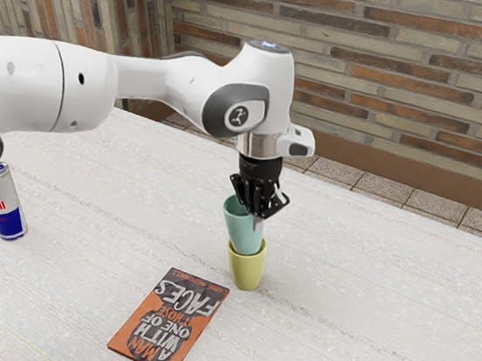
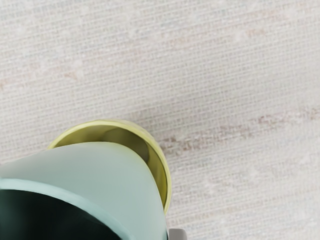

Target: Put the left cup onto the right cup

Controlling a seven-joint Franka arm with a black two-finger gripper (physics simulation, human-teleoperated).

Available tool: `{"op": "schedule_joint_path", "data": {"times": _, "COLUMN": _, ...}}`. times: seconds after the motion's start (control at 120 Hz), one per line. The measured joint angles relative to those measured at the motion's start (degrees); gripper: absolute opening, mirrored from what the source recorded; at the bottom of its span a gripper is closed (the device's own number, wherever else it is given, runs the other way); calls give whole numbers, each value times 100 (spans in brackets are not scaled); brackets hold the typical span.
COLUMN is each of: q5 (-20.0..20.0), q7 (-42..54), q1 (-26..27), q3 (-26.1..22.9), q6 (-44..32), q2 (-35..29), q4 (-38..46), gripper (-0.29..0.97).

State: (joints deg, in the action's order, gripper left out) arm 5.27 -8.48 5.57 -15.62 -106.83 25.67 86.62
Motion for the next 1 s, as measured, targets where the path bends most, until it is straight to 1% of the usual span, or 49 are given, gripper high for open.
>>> {"op": "schedule_joint_path", "data": {"times": 0.117, "q5": 0, "q7": -32, "q1": 4, "q3": 0, "q6": -27, "q2": 38, "q4": -3, "gripper": -9}}
{"op": "schedule_joint_path", "data": {"times": 0.25, "q5": -15, "q7": -54, "q1": 5, "q3": 1, "q6": -82, "q2": 55, "q4": 28, "gripper": 21}}
{"op": "schedule_joint_path", "data": {"times": 0.308, "q5": -17, "q7": -63, "q1": 5, "q3": 3, "q6": -99, "q2": 55, "q4": 33, "gripper": 33}}
{"op": "schedule_joint_path", "data": {"times": 0.383, "q5": -17, "q7": -73, "q1": 5, "q3": 6, "q6": -116, "q2": 38, "q4": 35, "gripper": 43}}
{"op": "schedule_joint_path", "data": {"times": 0.475, "q5": 13, "q7": -83, "q1": 9, "q3": 13, "q6": -126, "q2": -105, "q4": 36, "gripper": 52}}
{"op": "schedule_joint_path", "data": {"times": 0.608, "q5": 46, "q7": -93, "q1": 5, "q3": 60, "q6": -65, "q2": -594, "q4": 134, "gripper": 59}}
{"op": "schedule_joint_path", "data": {"times": 0.758, "q5": 52, "q7": -94, "q1": -3, "q3": 336, "q6": 178, "q2": -1338, "q4": 563, "gripper": 64}}
{"op": "schedule_joint_path", "data": {"times": 0.867, "q5": 30, "q7": -31, "q1": 3, "q3": 736, "q6": 384, "q2": -1772, "q4": 859, "gripper": 65}}
{"op": "schedule_joint_path", "data": {"times": 0.942, "q5": -8, "q7": 130, "q1": -79, "q3": 1042, "q6": 520, "q2": -1892, "q4": 874, "gripper": 66}}
{"op": "schedule_joint_path", "data": {"times": 1.0, "q5": -49, "q7": 282, "q1": -191, "q3": 1152, "q6": 598, "q2": -1949, "q4": 858, "gripper": 67}}
